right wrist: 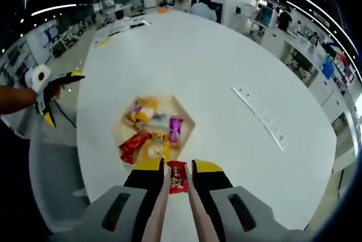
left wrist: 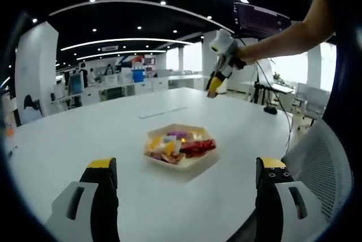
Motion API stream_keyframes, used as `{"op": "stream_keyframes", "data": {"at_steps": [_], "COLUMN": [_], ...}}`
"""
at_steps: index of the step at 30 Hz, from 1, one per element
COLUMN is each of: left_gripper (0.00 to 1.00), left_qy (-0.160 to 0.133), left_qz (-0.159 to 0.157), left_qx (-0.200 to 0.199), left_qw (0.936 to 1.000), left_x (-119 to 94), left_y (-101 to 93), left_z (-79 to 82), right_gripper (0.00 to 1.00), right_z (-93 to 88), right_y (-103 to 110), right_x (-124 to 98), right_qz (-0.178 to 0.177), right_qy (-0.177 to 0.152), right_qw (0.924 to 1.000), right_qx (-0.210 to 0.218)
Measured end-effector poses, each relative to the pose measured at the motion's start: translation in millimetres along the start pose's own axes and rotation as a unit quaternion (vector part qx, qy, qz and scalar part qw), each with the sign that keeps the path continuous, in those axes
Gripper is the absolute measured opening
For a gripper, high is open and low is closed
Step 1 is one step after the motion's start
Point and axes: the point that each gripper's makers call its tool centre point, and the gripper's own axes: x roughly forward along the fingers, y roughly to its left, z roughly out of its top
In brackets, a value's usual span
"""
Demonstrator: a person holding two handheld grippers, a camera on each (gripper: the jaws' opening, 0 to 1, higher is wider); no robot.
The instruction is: Place the target food into the container with the food tongs after gripping and lifting it, then release it inside without dropping or visibly crushing the food.
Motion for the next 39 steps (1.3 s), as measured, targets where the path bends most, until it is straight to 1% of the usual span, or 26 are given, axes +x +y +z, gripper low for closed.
{"op": "stream_keyframes", "data": {"at_steps": [3, 4, 8, 15, 19, 22, 27, 29, 31, 39], "left_gripper": [1.0, 1.0, 1.0, 1.0, 1.0, 1.0, 0.99, 0.99, 0.99, 0.99], "left_qy": [0.003, -0.001, -0.001, -0.001, -0.005, -0.004, -0.006, -0.006, -0.017, -0.006], "left_qz": [0.002, 0.002, 0.004, 0.005, 0.004, 0.006, 0.009, 0.022, 0.025, 0.023], "left_qx": [0.0, 0.001, 0.002, 0.004, 0.004, 0.004, 0.003, 0.015, 0.026, 0.021], "left_qw": [1.0, 1.0, 1.0, 1.0, 1.0, 1.0, 0.9999, 0.9996, 0.9992, 0.9995], "left_x": [0.3, 0.0, -1.0, -0.7, 0.2, 0.1, -0.4, -1.9, -3.5, -1.8], "left_y": [1.2, 0.4, 1.0, -0.1, 0.0, 0.8, 2.3, 7.2, 6.2, 8.0], "left_z": [-1.6, 0.2, -1.2, -0.1, 1.4, 1.4, 1.5, 2.7, 7.0, 2.5], "right_gripper": [0.18, 0.18, 0.18, 0.18, 0.19, 0.19, 0.19, 0.19, 0.19, 0.19], "right_z": [9.5, 13.1, 25.1, 42.7, 54.6, 59.6, 71.5, 76.0, 80.0, 89.7], "right_y": [3.8, 5.6, 10.3, 17.9, 24.7, 31.8, 38.5, 43.7, 46.4, 52.5], "right_x": [4.2, 6.1, 13.4, 25.5, 34.7, 44.3, 57.6, 62.3, 66.1, 73.0], "right_qz": [0.003, 0.005, 0.01, 0.018, 0.026, 0.031, 0.038, 0.043, 0.044, 0.053], "right_qy": [-0.003, -0.004, -0.006, -0.008, -0.016, -0.012, -0.014, -0.016, -0.017, -0.021], "right_qw": [1.0, 1.0, 0.9998, 0.9995, 0.9993, 0.9991, 0.9987, 0.9984, 0.9982, 0.9975], "right_qx": [-0.004, -0.006, -0.014, -0.026, -0.022, -0.028, -0.031, -0.033, -0.038, -0.041]}}
